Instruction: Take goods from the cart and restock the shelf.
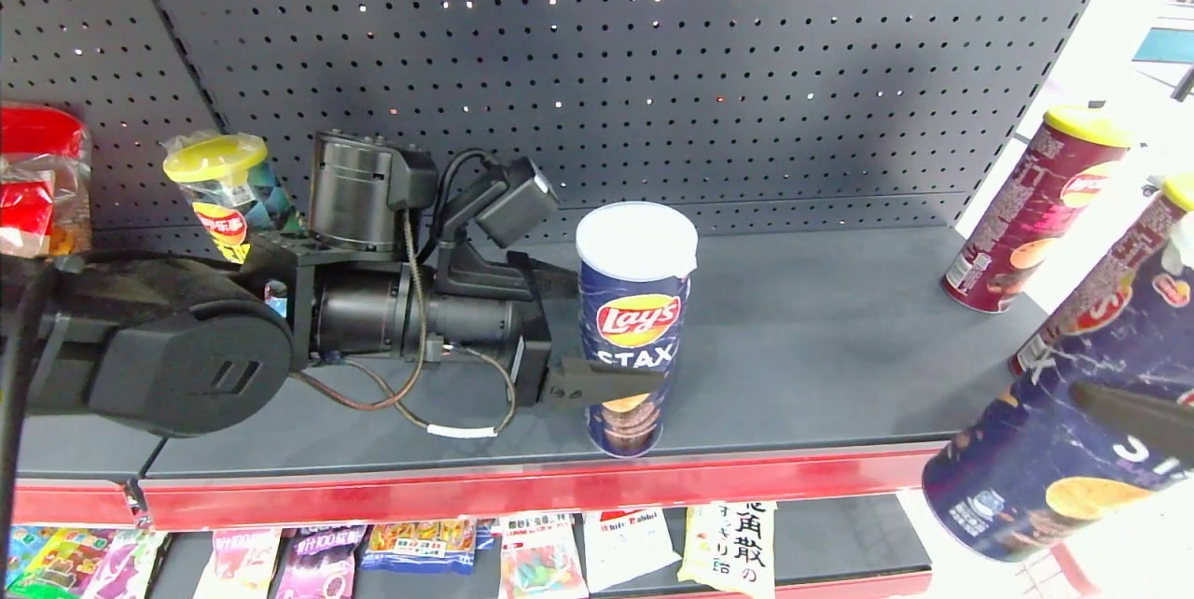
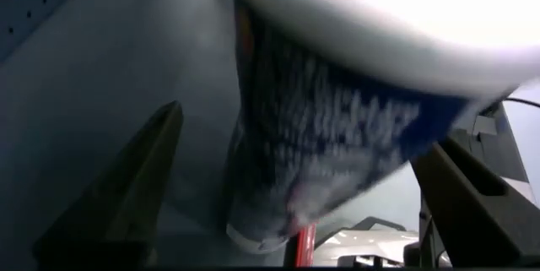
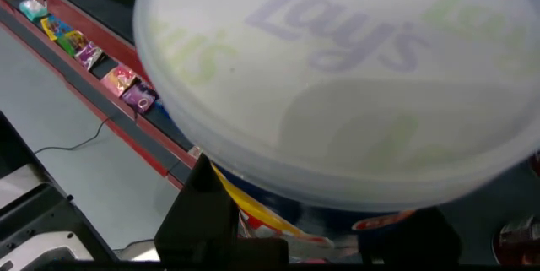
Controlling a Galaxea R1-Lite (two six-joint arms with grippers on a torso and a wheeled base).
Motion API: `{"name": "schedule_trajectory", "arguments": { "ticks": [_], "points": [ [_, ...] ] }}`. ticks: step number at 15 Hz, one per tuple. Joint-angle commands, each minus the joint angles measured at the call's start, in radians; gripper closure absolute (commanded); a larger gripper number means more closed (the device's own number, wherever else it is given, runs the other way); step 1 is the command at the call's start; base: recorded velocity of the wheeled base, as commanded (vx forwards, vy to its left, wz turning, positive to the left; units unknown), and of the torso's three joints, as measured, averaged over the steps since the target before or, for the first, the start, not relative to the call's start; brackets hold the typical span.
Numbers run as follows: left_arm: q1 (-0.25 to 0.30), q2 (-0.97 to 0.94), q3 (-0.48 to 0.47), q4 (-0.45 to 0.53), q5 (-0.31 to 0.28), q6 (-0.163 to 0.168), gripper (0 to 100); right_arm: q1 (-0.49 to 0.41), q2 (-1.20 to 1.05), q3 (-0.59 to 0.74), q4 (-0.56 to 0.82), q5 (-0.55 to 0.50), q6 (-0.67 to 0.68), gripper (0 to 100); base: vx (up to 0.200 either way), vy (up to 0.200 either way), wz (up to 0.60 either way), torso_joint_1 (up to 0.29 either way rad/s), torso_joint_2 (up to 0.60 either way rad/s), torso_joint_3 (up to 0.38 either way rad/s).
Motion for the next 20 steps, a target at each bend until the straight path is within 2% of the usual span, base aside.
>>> {"name": "schedule_trajectory", "arguments": {
  "ticks": [1,4,7,10,14,17,20],
  "points": [
    [0.026,-0.063,0.072,-0.002,0.002,0.003,0,0.018,0.150,-0.103,-0.002,0.006,0.000,100,0.000,0.000,0.00,0.000,0.00,0.000],
    [0.066,-0.125,0.138,-0.015,0.008,0.003,0,0.020,0.277,-0.150,-0.063,0.007,0.001,100,0.000,0.000,0.00,0.000,0.00,0.000],
    [0.107,-0.246,0.302,-0.028,0.013,0.003,0,0.020,0.473,-0.207,-0.230,0.009,0.001,100,0.000,0.000,0.00,0.000,0.00,0.000],
    [0.132,-0.321,0.396,-0.028,0.018,0.003,0,0.020,0.636,-0.348,-0.236,0.022,0.001,100,0.000,0.000,0.00,0.000,0.00,0.000],
    [0.178,-0.369,0.428,-0.028,0.022,-0.003,0,0.066,0.809,-0.508,-0.243,0.076,0.003,100,0.000,0.000,0.00,0.000,0.00,0.000],
    [0.206,-0.384,0.432,-0.028,0.022,-0.003,0,0.095,0.906,-0.612,-0.241,0.064,0.001,100,0.000,0.000,0.00,0.000,0.00,0.000],
    [0.210,-0.388,0.440,-0.026,0.022,-0.003,0,0.099,0.949,-0.643,-0.241,0.047,0.001,100,0.000,0.000,0.00,0.000,0.00,0.000]
  ]
}}
